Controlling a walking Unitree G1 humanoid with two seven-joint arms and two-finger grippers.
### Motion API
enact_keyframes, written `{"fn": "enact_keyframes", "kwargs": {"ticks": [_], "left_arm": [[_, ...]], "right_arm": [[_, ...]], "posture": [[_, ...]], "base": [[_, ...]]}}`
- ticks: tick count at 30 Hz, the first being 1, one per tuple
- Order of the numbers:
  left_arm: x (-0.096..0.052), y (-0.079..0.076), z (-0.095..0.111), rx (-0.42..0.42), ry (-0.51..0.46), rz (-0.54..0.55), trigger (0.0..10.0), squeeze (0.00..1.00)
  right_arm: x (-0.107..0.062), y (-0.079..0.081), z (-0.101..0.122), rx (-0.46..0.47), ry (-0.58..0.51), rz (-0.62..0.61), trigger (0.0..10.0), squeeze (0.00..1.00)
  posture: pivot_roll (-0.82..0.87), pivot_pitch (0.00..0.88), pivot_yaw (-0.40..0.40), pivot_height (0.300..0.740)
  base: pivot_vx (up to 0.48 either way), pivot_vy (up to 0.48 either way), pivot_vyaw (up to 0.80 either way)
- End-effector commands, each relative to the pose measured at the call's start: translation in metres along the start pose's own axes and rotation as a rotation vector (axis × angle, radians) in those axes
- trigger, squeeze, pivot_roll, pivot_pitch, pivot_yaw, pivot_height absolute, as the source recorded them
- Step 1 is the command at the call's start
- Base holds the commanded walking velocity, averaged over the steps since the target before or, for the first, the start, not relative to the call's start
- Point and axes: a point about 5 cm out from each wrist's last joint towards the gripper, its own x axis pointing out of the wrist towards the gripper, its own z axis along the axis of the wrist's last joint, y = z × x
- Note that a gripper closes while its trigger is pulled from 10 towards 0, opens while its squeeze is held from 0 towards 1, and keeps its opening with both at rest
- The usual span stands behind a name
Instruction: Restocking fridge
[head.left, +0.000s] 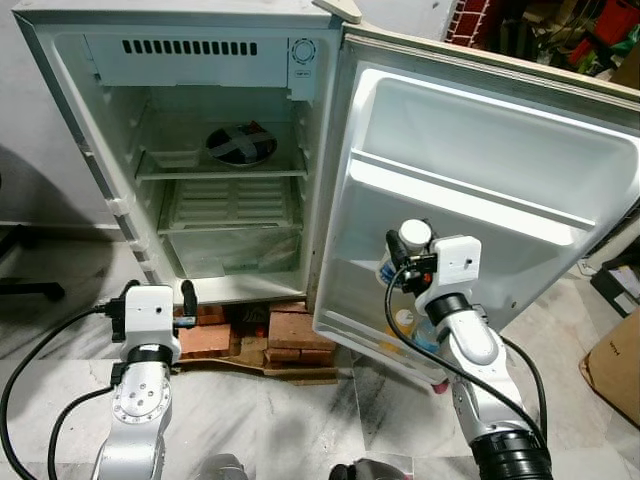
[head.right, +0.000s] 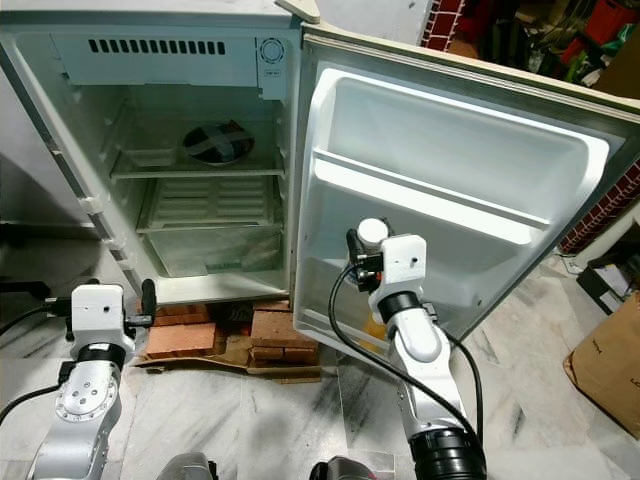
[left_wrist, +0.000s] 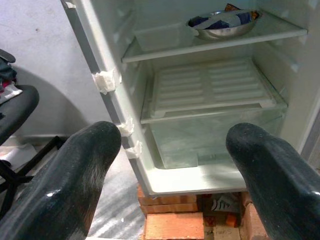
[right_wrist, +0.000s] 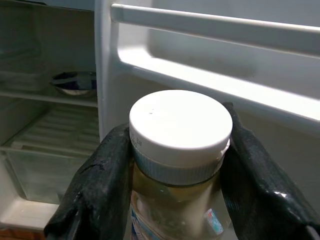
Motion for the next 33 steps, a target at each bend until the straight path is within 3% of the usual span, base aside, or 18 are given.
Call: {"fn": "enact_keyframes", "kwargs": {"ticks": [1, 13, 26, 33], "left_arm": [[0.0008, -0.0022, 0.0005, -0.003, 0.001, -0.005, 10.0, 0.00], [0.0018, -0.0001, 0.0000, 0.001, 0.002, 0.006, 10.0, 0.00], [0.0028, -0.0018, 0.0015, 0.007, -0.001, 0.000, 10.0, 0.00], [0.0035, -0.0014, 0.0048, 0.006, -0.026, 0.002, 10.0, 0.00]], "right_arm": [[0.0031, -0.0043, 0.0040, 0.002, -0.017, -0.018, 10.0, 0.00], [0.0031, -0.0028, 0.0042, 0.015, -0.023, -0.015, 10.0, 0.00], [0.0041, -0.0011, 0.0062, 0.024, -0.034, -0.016, 10.0, 0.00], [0.0047, 0.0002, 0.0063, 0.027, -0.035, -0.007, 10.0, 0.00]], "posture": [[0.13, 0.055, -0.071, 0.727], [0.13, 0.055, -0.071, 0.682], [0.12, 0.058, -0.065, 0.585], [0.12, 0.061, -0.064, 0.585]], "base": [[0.000, 0.000, 0.00], [0.000, 0.000, 0.00], [0.000, 0.000, 0.00], [0.000, 0.000, 0.00]]}}
